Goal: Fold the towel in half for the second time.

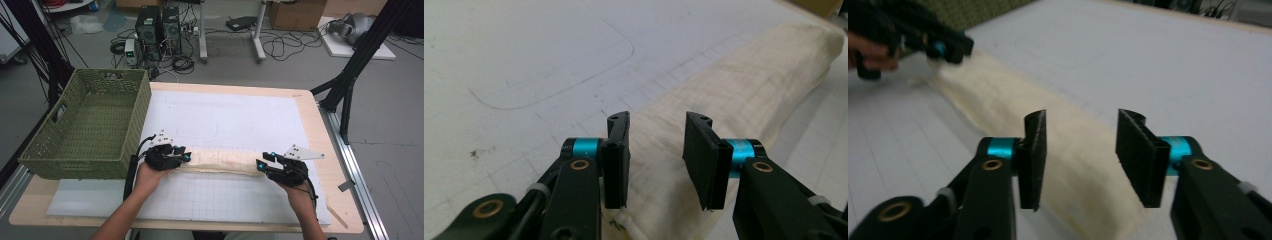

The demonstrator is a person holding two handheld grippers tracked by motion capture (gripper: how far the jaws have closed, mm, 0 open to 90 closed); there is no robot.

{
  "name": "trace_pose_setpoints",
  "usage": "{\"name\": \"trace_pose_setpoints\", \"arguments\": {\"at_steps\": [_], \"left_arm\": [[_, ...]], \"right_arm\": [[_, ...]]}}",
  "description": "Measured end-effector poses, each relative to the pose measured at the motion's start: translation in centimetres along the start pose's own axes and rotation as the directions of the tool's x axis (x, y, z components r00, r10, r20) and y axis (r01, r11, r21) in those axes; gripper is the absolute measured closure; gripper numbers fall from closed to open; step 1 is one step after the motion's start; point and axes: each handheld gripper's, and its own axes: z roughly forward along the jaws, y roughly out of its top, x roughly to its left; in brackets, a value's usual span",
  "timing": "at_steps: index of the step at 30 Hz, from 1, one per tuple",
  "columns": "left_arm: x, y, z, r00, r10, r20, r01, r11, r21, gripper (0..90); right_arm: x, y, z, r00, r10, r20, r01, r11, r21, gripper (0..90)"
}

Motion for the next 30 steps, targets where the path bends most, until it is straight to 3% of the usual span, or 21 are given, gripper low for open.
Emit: {"name": "trace_pose_setpoints", "arguments": {"at_steps": [3,6,11,14,17,19,24,30], "left_arm": [[-0.1,0.0,0.1,0.9999,0.010,-0.006,-0.010,0.9998,0.017,62.5],[-0.2,-0.1,0.2,0.9993,0.030,-0.021,-0.029,0.9988,0.039,62.8],[-0.5,-0.8,0.5,0.9971,0.063,-0.042,-0.061,0.9966,0.055,67.4],[-0.5,-1.2,0.7,0.9963,0.074,-0.044,-0.071,0.9944,0.079,69.3],[-0.6,-1.2,0.6,0.9945,0.087,-0.058,-0.082,0.9929,0.085,72.4],[-0.7,-1.4,0.5,0.9928,0.098,-0.069,-0.093,0.9924,0.081,74.1],[-0.8,-1.6,0.4,0.9923,0.100,-0.074,-0.094,0.9927,0.075,74.0],[-0.8,-1.6,0.3,0.9924,0.099,-0.073,-0.093,0.9929,0.073,73.1]], "right_arm": [[1.3,1.2,0.8,0.9996,-0.009,0.028,0.010,0.999,-0.032,52.6],[2.6,1.5,3.0,0.9966,-0.049,0.066,0.047,0.998,0.028,58.2],[4.0,1.0,7.0,0.9969,-0.073,0.028,0.070,0.992,0.109,65.4],[4.5,0.7,8.1,0.9937,-0.109,0.027,0.104,0.982,0.159,66.3],[3.9,0.0,7.8,0.9918,-0.112,0.062,0.098,0.976,0.193,66.3],[3.0,-0.5,6.9,0.9933,-0.083,0.080,0.065,0.976,0.206,66.2],[1.2,-1.2,4.5,0.9912,-0.041,0.126,0.016,0.982,0.189,67.3],[0.3,-1.8,2.8,0.9865,-0.041,0.159,0.007,0.979,0.206,68.8]]}}
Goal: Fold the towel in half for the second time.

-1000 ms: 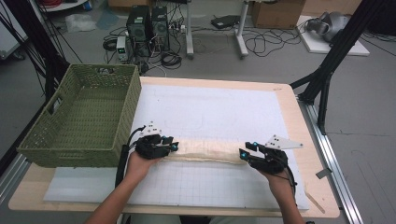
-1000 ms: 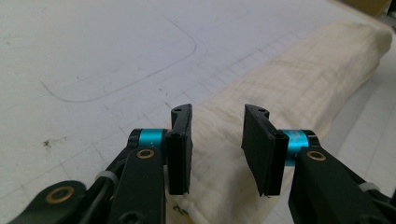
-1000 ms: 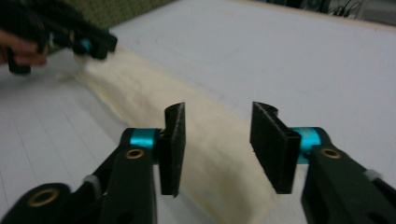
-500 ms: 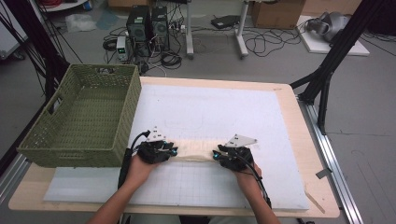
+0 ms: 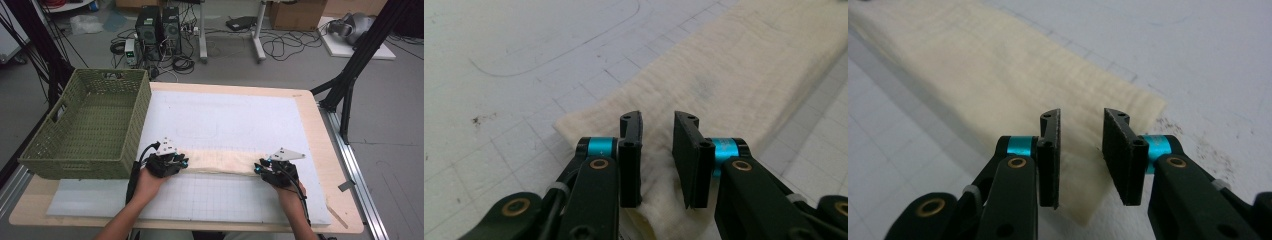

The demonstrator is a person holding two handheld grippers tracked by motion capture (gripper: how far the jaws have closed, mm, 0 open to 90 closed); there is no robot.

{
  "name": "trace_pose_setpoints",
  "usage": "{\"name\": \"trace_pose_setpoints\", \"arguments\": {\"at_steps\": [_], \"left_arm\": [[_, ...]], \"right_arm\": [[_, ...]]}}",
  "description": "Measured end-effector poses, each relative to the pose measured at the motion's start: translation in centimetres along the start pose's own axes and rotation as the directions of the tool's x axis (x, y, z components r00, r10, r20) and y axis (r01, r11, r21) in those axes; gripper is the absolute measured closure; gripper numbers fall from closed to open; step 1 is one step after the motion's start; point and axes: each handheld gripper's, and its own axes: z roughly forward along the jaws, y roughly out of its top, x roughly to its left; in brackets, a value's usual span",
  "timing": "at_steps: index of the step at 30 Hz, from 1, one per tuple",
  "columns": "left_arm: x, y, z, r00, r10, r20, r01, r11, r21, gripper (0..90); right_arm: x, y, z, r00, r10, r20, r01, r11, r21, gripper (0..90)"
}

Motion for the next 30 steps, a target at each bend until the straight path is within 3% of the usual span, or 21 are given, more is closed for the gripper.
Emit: {"name": "trace_pose_setpoints", "arguments": {"at_steps": [5,7,10,16,19,21,23,26,30], "left_arm": [[0.0,0.0,0.0,1.0000,0.003,0.001,-0.003,1.0000,0.001,72.9],[0.0,0.0,0.1,1.0000,0.003,-0.001,-0.003,1.0000,0.002,73.2],[-0.1,0.0,0.0,1.0000,0.003,-0.007,-0.003,1.0000,0.008,74.3],[-0.3,-0.2,-0.2,0.9990,0.041,-0.019,-0.040,0.9991,0.013,74.7],[0.0,-0.3,-0.4,0.9997,0.020,-0.015,-0.020,0.9998,0.005,74.1],[0.1,-0.3,-0.7,0.9999,0.005,-0.013,-0.006,0.9997,-0.023,70.6],[0.4,-0.1,-1.3,0.9998,-0.015,-0.013,0.013,0.9963,-0.085,67.1],[1.2,0.1,-2.4,0.9983,-0.056,-0.014,0.053,0.9855,-0.161,61.5],[1.8,0.1,-3.0,0.9950,-0.100,0.008,0.099,0.9737,-0.205,54.0]], "right_arm": [[-0.4,-0.7,-0.3,0.9996,-0.028,-0.008,0.028,0.999,0.026,68.0],[-0.4,-1.0,-0.2,0.9987,-0.051,-0.007,0.051,0.999,0.013,68.0],[-0.5,-1.4,-0.2,0.9989,-0.045,-0.011,0.045,0.999,-0.014,68.0],[-0.5,-1.5,-0.2,0.9988,-0.048,-0.011,0.048,0.999,-0.014,68.0],[-0.5,-1.5,-0.2,0.9987,-0.050,-0.014,0.050,0.999,-0.015,65.6],[-0.5,-1.5,-0.3,0.9990,-0.044,-0.008,0.044,0.999,-0.022,60.6],[-0.6,-1.5,-0.8,0.9990,-0.044,-0.008,0.044,0.998,-0.043,56.4],[-0.9,-1.4,-1.5,0.9993,-0.037,-0.007,0.036,0.996,-0.082,55.2],[-1.1,-1.3,-2.7,0.9993,-0.035,0.013,0.037,0.990,-0.135,53.1]]}}
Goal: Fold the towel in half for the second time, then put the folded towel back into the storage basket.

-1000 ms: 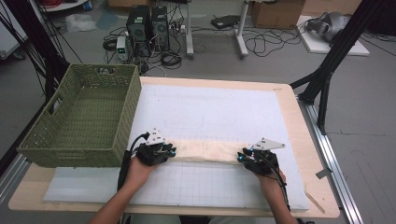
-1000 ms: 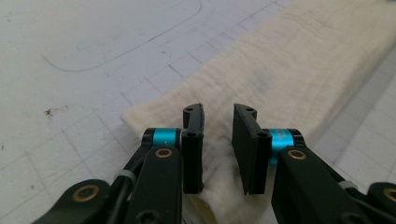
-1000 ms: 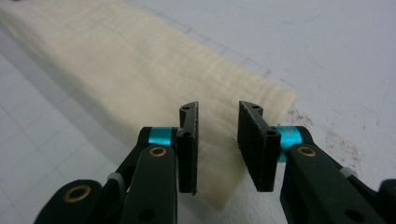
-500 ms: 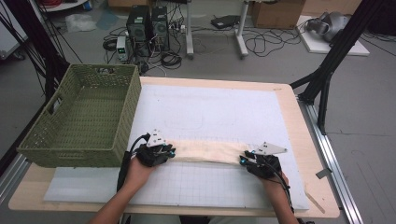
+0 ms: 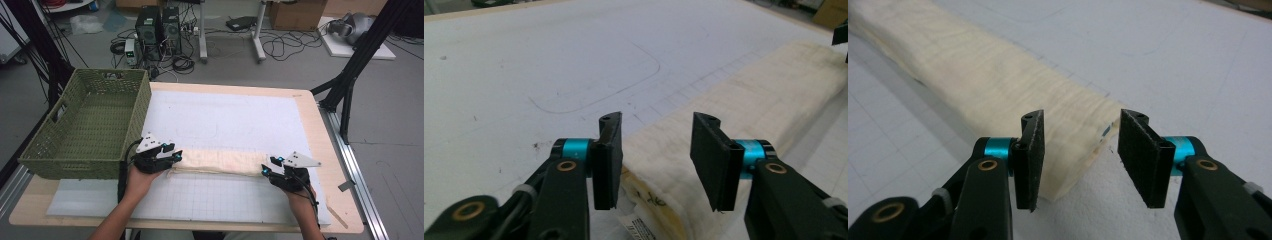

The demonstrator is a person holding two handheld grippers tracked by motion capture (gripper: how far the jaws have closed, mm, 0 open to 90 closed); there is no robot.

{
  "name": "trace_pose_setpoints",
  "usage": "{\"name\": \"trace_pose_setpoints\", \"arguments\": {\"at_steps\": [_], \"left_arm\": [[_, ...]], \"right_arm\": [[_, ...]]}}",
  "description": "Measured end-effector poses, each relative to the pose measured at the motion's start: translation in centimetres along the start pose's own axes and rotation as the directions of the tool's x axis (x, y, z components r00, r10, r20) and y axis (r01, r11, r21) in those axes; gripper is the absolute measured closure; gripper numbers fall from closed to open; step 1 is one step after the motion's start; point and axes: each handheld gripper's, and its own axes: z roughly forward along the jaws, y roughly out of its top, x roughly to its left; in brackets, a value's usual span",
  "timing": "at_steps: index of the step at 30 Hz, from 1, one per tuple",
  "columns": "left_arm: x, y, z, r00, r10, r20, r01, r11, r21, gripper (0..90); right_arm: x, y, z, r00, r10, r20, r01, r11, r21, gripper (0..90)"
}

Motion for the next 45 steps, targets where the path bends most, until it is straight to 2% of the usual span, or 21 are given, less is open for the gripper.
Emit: {"name": "trace_pose_setpoints", "arguments": {"at_steps": [5,8,10,11,12,14,16,19,21,25,31,37,41,45], "left_arm": [[0.0,0.3,-0.6,0.9995,-0.017,0.028,0.019,0.9985,-0.052,46.7],[0.0,0.4,-1.0,0.9993,-0.025,0.028,0.027,0.9962,-0.083,40.6],[-0.2,0.6,-1.2,0.9991,-0.037,-0.019,0.035,0.9930,-0.113,27.0],[-0.2,0.8,-1.2,0.9990,-0.041,-0.020,0.038,0.9913,-0.126,21.2],[-0.2,0.9,-1.3,0.9992,-0.039,-0.011,0.037,0.9892,-0.142,20.4],[-0.4,1.1,-1.3,0.9999,-0.012,-0.008,0.011,0.9879,-0.155,19.8],[-0.5,1.2,-1.3,0.9999,-0.015,-0.002,0.014,0.9875,-0.157,18.6],[-0.5,1.2,-1.3,0.9998,-0.021,0.000,0.021,0.9879,-0.153,18.6],[-0.3,1.2,-1.3,0.9996,-0.029,0.004,0.029,0.9878,-0.153,18.6],[-0.2,1.3,-1.4,0.9996,-0.026,0.011,0.027,0.9882,-0.151,18.9],[-0.2,1.3,-1.4,0.9996,-0.023,0.013,0.025,0.9899,-0.139,18.7],[-0.2,1.3,-1.4,0.9995,-0.030,0.009,0.031,0.9906,-0.133,17.9],[-0.2,1.2,-1.2,0.9995,-0.032,0.003,0.032,0.9918,-0.124,18.0],[-0.1,1.2,-1.2,0.9982,-0.052,0.030,0.055,0.9910,-0.122,17.9]], "right_arm": [[-0.4,0.3,-1.3,0.9993,0.020,0.031,-0.019,0.999,-0.039,49.6],[-0.9,0.2,-2.0,0.9978,0.041,0.052,-0.038,0.998,-0.057,46.0],[-1.3,0.2,-2.5,0.9957,0.059,0.071,-0.054,0.996,-0.064,40.5],[-1.4,0.2,-2.7,0.9942,0.063,0.087,-0.057,0.996,-0.071,38.7],[-1.5,0.1,-2.9,0.9922,0.073,0.101,-0.066,0.995,-0.072,36.1],[-1.7,0.0,-3.3,0.9867,0.070,0.146,-0.060,0.996,-0.073,30.6],[-1.8,0.0,-3.5,0.9836,0.080,0.162,-0.069,0.995,-0.073,27.2],[-2.1,-0.2,-3.5,0.9830,0.094,0.158,-0.083,0.994,-0.070,18.6],[-2.3,-0.2,-3.4,0.9858,0.094,0.139,-0.085,0.994,-0.069,11.5],[-2.2,-0.1,-3.2,0.9903,0.067,0.122,-0.058,0.996,-0.071,11.2],[-2.3,-0.1,-3.2,0.9891,0.081,0.123,-0.071,0.994,-0.086,11.2],[-2.2,-0.1,-3.1,0.9907,0.067,0.118,-0.059,0.996,-0.073,11.2],[-2.3,0.0,-3.2,0.9910,0.065,0.117,-0.055,0.995,-0.086,11.3],[-2.5,-0.1,-3.1,0.9895,0.078,0.122,-0.068,0.994,-0.083,11.2]]}}
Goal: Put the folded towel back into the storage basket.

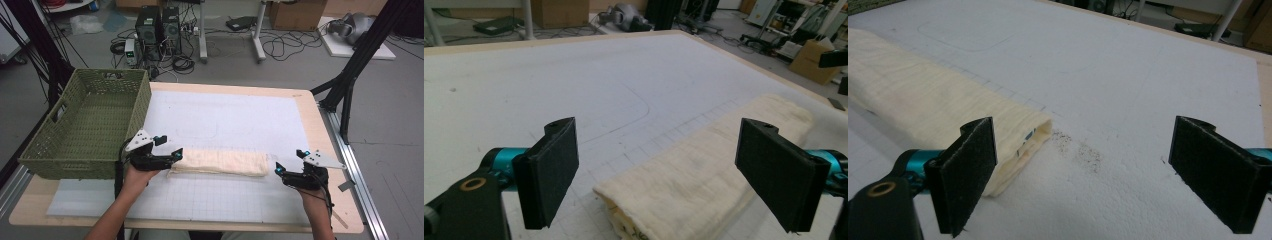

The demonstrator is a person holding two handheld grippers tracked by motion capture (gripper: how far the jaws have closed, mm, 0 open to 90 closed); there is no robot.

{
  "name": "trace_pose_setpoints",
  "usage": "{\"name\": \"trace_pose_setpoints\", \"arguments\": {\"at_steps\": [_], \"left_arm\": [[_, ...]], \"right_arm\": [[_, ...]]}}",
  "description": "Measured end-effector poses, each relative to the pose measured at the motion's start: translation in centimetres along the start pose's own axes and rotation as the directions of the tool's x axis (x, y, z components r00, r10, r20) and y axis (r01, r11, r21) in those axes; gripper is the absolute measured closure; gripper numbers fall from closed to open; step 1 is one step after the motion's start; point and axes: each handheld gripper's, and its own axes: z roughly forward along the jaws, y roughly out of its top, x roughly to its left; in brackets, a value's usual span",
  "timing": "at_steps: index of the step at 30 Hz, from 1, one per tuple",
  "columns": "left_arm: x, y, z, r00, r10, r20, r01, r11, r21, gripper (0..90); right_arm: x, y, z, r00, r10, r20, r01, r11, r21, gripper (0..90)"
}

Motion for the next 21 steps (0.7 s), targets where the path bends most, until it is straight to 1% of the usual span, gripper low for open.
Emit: {"name": "trace_pose_setpoints", "arguments": {"at_steps": [3,6,7,8,9,12,13,16,17,18,20,21], "left_arm": [[0.0,-0.1,0.3,1.0000,0.004,0.000,-0.004,0.9997,0.024,18.0],[-0.1,-0.3,0.3,1.0000,0.005,-0.008,-0.004,0.9988,0.049,18.0],[0.0,-0.4,0.3,0.9998,0.006,-0.018,-0.005,0.9980,0.062,18.1],[0.1,-0.4,0.3,0.9993,0.009,-0.036,-0.006,0.9970,0.077,18.6],[0.1,-0.5,0.3,0.9989,0.010,-0.047,-0.006,0.9965,0.083,19.1],[0.3,-0.9,0.2,0.9987,-0.003,-0.050,0.008,0.9942,0.107,19.9],[0.4,-1.0,0.2,0.9988,-0.007,-0.048,0.012,0.9934,0.114,20.1],[0.5,-1.1,0.4,0.9988,-0.014,-0.047,0.020,0.9916,0.128,21.8],[0.6,-1.1,0.4,0.9984,-0.013,-0.055,0.020,0.9909,0.133,22.1],[0.5,-1.2,0.5,0.9973,-0.013,-0.072,0.023,0.9904,0.136,22.1],[0.5,-1.2,0.6,0.9969,-0.015,-0.077,0.026,0.9886,0.149,23.4],[0.4,-1.3,0.7,0.9965,-0.015,-0.082,0.029,0.9863,0.163,24.3]], "right_arm": [[-0.1,-0.1,0.0,1.0000,-0.001,0.004,0.001,1.000,0.003,11.2],[-0.2,-0.1,0.1,0.9999,0.014,0.010,-0.014,1.000,0.003,11.2],[-0.2,-0.1,0.2,0.9999,0.014,0.005,-0.014,1.000,0.005,11.2],[-0.2,-0.1,0.3,0.9999,0.014,0.002,-0.014,1.000,0.006,11.2],[-0.1,0.0,0.4,1.0000,0.005,0.001,-0.005,1.000,0.008,11.2],[0.0,0.2,0.7,1.0000,-0.002,-0.007,0.002,1.000,0.001,11.2],[0.1,0.2,0.8,0.9999,0.007,-0.009,-0.007,1.000,0.004,11.2],[0.3,0.1,1.3,0.9997,-0.008,-0.024,0.008,1.000,0.023,11.2],[0.4,0.1,1.4,0.9996,-0.012,-0.027,0.012,1.000,0.028,11.2],[0.5,0.1,1.4,0.9993,-0.018,-0.032,0.019,0.999,0.032,11.3],[0.6,0.1,1.3,0.9994,-0.015,-0.032,0.016,1.000,0.024,11.2],[0.6,0.1,1.2,0.9994,-0.011,-0.032,0.012,1.000,0.022,11.2]]}}
